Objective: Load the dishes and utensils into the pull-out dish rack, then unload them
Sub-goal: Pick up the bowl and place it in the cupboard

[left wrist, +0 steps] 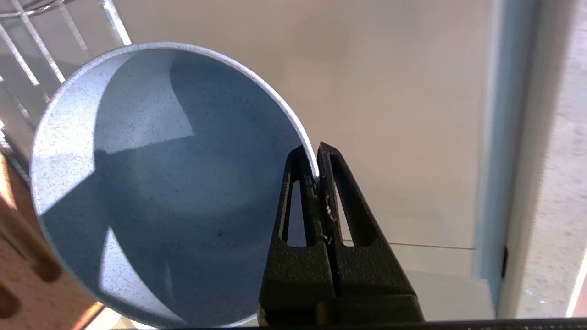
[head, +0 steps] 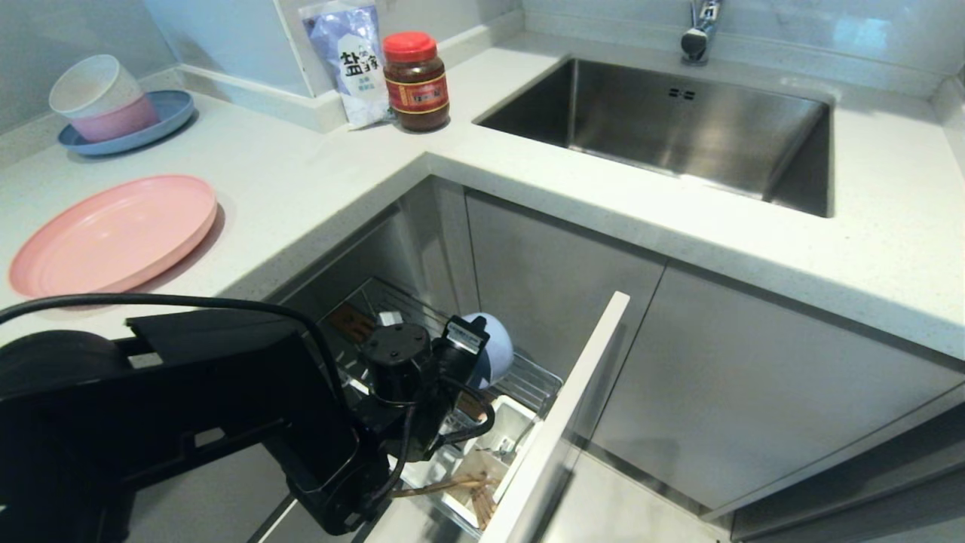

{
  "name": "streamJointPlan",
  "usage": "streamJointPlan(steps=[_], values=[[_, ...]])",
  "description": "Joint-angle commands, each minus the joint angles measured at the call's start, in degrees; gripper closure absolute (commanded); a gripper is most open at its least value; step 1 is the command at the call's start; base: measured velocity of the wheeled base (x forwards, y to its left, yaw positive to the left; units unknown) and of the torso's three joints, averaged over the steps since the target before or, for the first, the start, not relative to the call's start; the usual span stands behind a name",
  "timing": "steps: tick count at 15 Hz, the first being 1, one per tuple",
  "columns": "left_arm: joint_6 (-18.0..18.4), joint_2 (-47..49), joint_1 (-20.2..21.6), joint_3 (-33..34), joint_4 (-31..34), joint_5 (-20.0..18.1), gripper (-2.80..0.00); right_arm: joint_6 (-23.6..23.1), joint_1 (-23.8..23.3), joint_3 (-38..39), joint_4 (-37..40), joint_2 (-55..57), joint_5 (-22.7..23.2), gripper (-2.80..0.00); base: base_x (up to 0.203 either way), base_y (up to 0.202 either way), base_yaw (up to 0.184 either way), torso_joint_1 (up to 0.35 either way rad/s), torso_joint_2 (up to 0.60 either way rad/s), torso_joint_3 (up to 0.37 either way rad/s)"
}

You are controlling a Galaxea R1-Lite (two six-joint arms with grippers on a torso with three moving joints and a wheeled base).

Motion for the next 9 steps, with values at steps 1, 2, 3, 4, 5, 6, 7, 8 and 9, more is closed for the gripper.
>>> streamJointPlan(steps=[1, 2, 3, 4, 5, 6, 7, 8, 9], values=[[-0.69, 1.27, 0.33, -0.05, -1.7, -0.33, 0.0, 0.0, 0.01, 0.09, 0.03, -0.24, 0.0, 0.0, 0.0, 0.0, 0.0, 0.0, 0.0, 0.0], [-0.69, 1.56, 0.33, -0.05, -2.77, -0.34, 0.0, 0.0, 0.0, 0.09, 0.0, -0.24, 0.0, 0.0, 0.0, 0.0, 0.0, 0.0, 0.0, 0.0], [-0.71, 1.71, 0.33, -0.01, -3.7, -0.34, 0.0, 0.0, 0.0, 0.09, -0.04, -0.18, 0.0, 0.0, 0.0, 0.0, 0.0, 0.0, 0.0, 0.0], [-0.71, 1.76, 0.42, 0.04, -4.49, -0.42, 0.0, 0.0, 0.04, 0.09, -0.03, -0.22, 0.0, 0.0, 0.0, 0.0, 0.0, 0.0, 0.0, 0.0], [-0.71, 1.84, 0.51, 0.03, -4.49, -0.52, 0.0, 0.0, 0.0, 0.09, -0.04, -0.23, 0.0, 0.0, 0.0, 0.0, 0.0, 0.0, 0.0, 0.0], [-0.71, 1.71, 0.69, 0.09, -4.49, -0.98, 0.0, 0.0, 0.06, 0.09, 0.02, -0.23, 0.0, 0.0, 0.0, 0.0, 0.0, 0.0, 0.0, 0.0], [-0.71, 1.74, 0.69, 0.13, -4.49, -1.18, 0.0, 0.0, 0.0, 0.09, 0.04, -0.24, 0.0, 0.0, 0.0, 0.0, 0.0, 0.0, 0.0, 0.0], [-0.88, 2.07, 0.69, 0.09, -4.49, -1.21, 0.0, 0.0, 0.0, 0.09, 0.01, -0.21, 0.0, 0.0, 0.0, 0.0, 0.0, 0.0, 0.0, 0.0], [-2.14, 2.48, 0.69, 0.09, -4.49, -1.21, 0.0, 0.0, 0.05, 0.09, -0.02, -0.18, 0.0, 0.0, 0.0, 0.0, 0.0, 0.0, 0.0, 0.0]])
